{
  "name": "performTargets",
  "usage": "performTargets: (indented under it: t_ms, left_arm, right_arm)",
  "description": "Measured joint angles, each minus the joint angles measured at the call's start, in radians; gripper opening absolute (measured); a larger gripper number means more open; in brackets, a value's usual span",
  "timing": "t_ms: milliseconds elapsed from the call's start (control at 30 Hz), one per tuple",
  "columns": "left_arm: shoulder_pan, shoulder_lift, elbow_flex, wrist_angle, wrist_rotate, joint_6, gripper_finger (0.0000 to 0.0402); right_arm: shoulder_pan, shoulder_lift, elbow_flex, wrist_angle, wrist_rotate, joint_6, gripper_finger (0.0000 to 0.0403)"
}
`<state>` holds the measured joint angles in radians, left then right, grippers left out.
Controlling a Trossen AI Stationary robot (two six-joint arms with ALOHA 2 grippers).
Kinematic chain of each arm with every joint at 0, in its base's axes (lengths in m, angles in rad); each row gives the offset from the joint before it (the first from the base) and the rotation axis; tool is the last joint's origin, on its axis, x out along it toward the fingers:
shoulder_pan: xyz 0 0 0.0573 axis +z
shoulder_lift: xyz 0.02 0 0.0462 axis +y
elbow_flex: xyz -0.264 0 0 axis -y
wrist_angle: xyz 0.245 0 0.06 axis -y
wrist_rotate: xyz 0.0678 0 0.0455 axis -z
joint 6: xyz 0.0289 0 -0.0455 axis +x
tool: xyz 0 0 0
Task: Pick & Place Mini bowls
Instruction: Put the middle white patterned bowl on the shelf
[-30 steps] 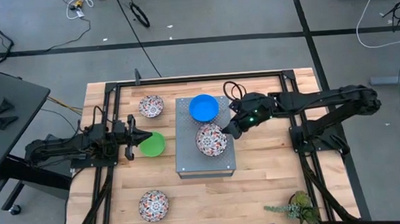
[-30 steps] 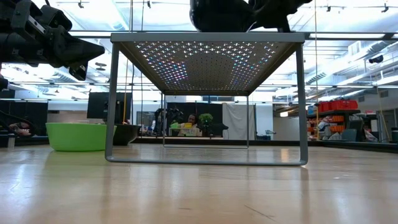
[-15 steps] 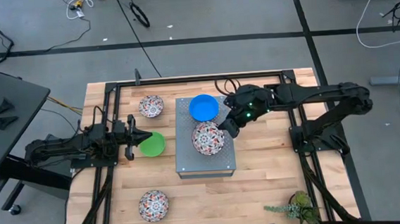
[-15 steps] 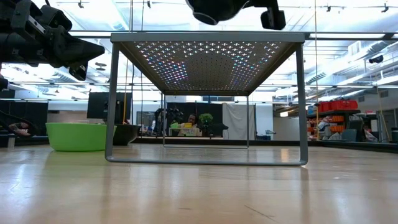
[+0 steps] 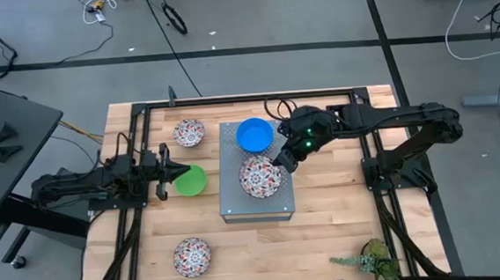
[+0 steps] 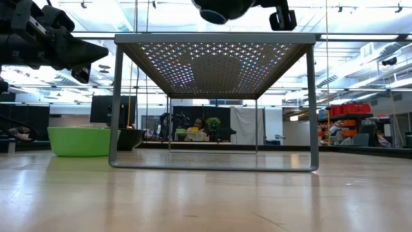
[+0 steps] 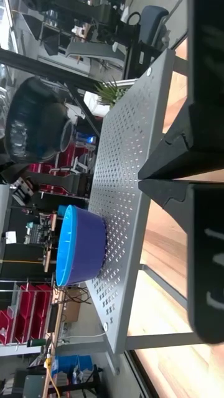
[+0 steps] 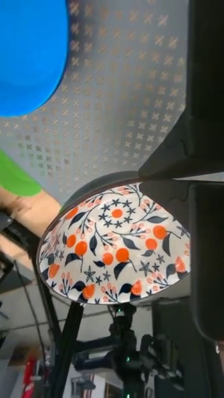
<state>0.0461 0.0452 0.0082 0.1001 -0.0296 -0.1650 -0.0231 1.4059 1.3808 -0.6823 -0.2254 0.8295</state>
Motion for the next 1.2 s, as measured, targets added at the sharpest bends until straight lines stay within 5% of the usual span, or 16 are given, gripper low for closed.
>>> performTargets:
  t_ms: [1200]
  left_arm:
    - [0.0, 0.0, 0.0, 0.0, 0.0, 0.0, 0.0014]
  right_arm:
    - [-0.046, 0.005, 0.248, -0.137, -0.019, -0.063, 0.0]
